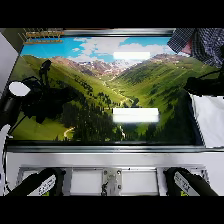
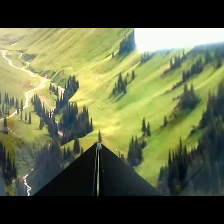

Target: Fold the clothes and pants, and hang the long-sleeved shirts on hangers.

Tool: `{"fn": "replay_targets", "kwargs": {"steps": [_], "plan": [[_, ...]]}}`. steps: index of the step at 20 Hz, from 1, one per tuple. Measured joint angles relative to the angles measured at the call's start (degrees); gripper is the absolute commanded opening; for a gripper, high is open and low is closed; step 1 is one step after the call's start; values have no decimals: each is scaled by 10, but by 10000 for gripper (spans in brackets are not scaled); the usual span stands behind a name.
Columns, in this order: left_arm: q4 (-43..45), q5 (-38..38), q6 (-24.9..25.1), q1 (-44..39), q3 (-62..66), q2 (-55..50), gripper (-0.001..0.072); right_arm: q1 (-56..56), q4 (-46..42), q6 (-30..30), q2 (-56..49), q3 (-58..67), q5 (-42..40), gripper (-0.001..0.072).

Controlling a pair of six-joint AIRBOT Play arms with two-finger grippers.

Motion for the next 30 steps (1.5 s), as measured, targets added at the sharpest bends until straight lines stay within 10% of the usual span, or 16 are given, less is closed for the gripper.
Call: {"fn": "replay_targets", "kwargs": {"steps": [11, 12, 13, 28, 30], "plan": [[0, 2, 2, 0, 0, 0, 11, 0, 0, 0, 0, 0, 0, 16], [0, 5, 2, 0, 0, 0, 255, 0, 0, 0, 0, 0, 0, 16], [1, 7, 2, 2, 1, 0, 720, 0, 0, 0, 0, 0, 0, 16], [450, 66, -99, 134, -2, -71, 691, 0, 0, 0, 0, 0, 0, 16], [463, 78, -106, 136, 0, -103, 311, 0, 0, 0, 0, 0, 0, 16]]}}
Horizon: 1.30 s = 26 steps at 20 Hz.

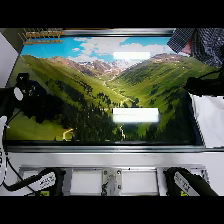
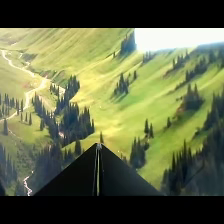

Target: Fold the clothes and pants, and hang the long-sleeved shirts on hangers.

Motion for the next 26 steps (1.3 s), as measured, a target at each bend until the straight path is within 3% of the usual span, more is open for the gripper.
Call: {"fn": "replay_targets", "kwargs": {"steps": [1, 2, 9, 16, 20, 25, 26], "plan": [[5, 2, -2, 1, 6, -15, 92, 0, 0, 0, 0, 0, 0, 16], [8, 2, -4, 1, 14, -27, 8, 0, 0, 0, 0, 0, 0, 16], [-30, -24, -3, -45, 132, 3, 9, 0, 0, 0, 0, 0, 0, 16], [-107, -9, 31, -303, 282, 130, 9, 0, 0, 0, 0, 0, 0, 16], [-120, 2, 77, -447, 307, 153, 9, 1, 2, 0, 0, 0, -7, 16], [-119, -17, 109, -475, 278, 112, 11, 2, 2, 0, 0, 0, -11, 17], [-119, -21, 109, -459, 265, 97, 187, 2, 2, 0, 0, 0, -12, 16]]}}
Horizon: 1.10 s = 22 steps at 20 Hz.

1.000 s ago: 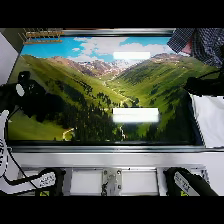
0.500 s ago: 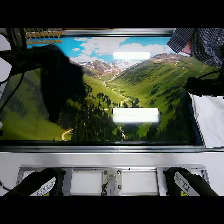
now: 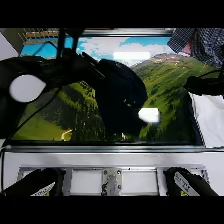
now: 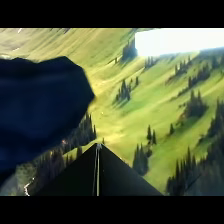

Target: Fold the clothes and pants, and hang the long-sleeved shirts on hangers.

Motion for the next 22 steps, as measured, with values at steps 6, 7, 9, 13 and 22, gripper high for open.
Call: {"fn": "replay_targets", "kwargs": {"steps": [6, 7, 9, 13, 22], "plan": [[-21, -46, -103, 161, -114, -52, 551, 0, 0, 0, 0, 0, -1, 16], [-37, -53, -113, 186, -145, -46, 551, 0, 0, 0, 0, 0, -1, 16], [-71, -59, -124, 228, -219, -26, 551, 0, 0, 0, 0, 0, -1, 17], [-125, -26, -125, 249, -351, 3, 551, 0, 0, 0, 0, 0, -1, 16], [-199, 78, -80, 232, -362, -131, 28, 0, 0, 0, -1, -2, -1, 16]]}}
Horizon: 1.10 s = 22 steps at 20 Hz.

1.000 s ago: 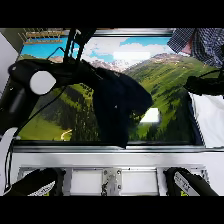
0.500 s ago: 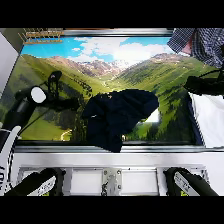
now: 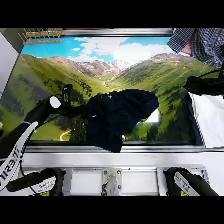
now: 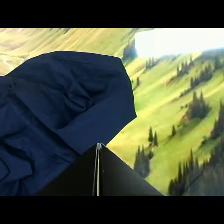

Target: Fold the clothes and pants, and hang the long-sleeved shirts on hangers.

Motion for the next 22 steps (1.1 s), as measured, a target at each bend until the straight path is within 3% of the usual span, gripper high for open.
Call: {"fn": "replay_targets", "kwargs": {"steps": [2, 3, 4, 5, 10, 12, 17, 20, 21, 22], "plan": [[-9, -7, 12, 0, 19, -33, 9, 0, -2, 0, -6, -10, 0, 55], [-14, -14, 13, 2, 28, -46, 8, 0, -3, 0, -12, -19, 0, 237], [-15, -20, 16, 6, 36, -54, 8, 0, -4, 0, -19, -33, 0, 500], [-18, -27, 18, 11, 43, -59, 8, 0, -4, 1, -31, -54, -1, 633], [-22, -37, 24, 33, 61, -50, 8, 12, 70, 4, -109, -188, -53, 631], [-22, -39, 26, 37, 63, -45, 8, 31, 112, -1, -142, -231, -95, 568], [-24, -39, 28, 39, 64, -41, 8, 100, 207, -29, -207, -271, -193, 558], [-24, -39, 28, 40, 64, -40, 8, 124, 234, -35, -221, -276, -242, 235], [-24, -39, 28, 40, 64, -40, 9, 128, 237, -35, -223, -277, -254, 85], [-24, -39, 28, 40, 64, -40, 8, 130, 241, -36, -224, -277, -265, 15]]}}
